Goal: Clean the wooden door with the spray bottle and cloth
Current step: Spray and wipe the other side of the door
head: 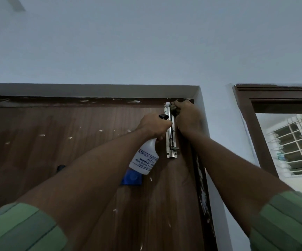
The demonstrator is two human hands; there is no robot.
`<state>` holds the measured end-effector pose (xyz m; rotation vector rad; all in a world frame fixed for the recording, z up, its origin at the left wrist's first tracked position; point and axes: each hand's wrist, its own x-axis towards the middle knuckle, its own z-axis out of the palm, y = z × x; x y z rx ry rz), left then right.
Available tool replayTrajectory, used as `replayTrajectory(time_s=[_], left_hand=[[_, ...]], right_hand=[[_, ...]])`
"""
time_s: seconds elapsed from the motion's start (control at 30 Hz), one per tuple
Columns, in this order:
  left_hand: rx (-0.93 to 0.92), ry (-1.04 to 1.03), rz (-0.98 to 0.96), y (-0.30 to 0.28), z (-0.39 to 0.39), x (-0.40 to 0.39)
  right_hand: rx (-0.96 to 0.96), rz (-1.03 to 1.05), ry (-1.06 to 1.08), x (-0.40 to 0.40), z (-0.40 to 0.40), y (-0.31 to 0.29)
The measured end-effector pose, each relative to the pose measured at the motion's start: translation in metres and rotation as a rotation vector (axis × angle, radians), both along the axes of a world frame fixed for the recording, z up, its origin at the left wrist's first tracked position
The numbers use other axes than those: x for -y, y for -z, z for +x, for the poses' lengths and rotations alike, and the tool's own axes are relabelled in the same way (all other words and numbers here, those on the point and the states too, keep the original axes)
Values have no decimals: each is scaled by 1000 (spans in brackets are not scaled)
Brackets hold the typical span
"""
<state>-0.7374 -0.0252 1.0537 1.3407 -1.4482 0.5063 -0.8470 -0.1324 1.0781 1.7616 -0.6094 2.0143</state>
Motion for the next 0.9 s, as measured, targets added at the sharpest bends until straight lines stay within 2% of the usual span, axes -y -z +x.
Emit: replayTrajectory(time_s=[0.1, 0.2, 0.3, 0.43, 0.53, 0.67, 0.9], left_hand=[[30, 13, 11, 9, 4, -1], [49, 8, 15, 17, 8, -2], [43, 26, 24, 20, 9, -2], [20, 49, 18, 20, 7, -8], [10, 83, 7, 23, 6, -14], [-30, 120, 0, 29, 1, -23], [-158, 123, 47, 43, 8, -38]], right_hand=[[22, -47, -63, 12, 2, 54], [-55, -77, -51, 19, -7, 91], [-92, -57, -19, 12, -14, 64], [-36, -8, -11, -1, -13, 10], [-4, 21, -28, -3, -6, 41], [-71, 8, -60, 7, -16, 105], [-47, 267, -224, -14, -28, 56]])
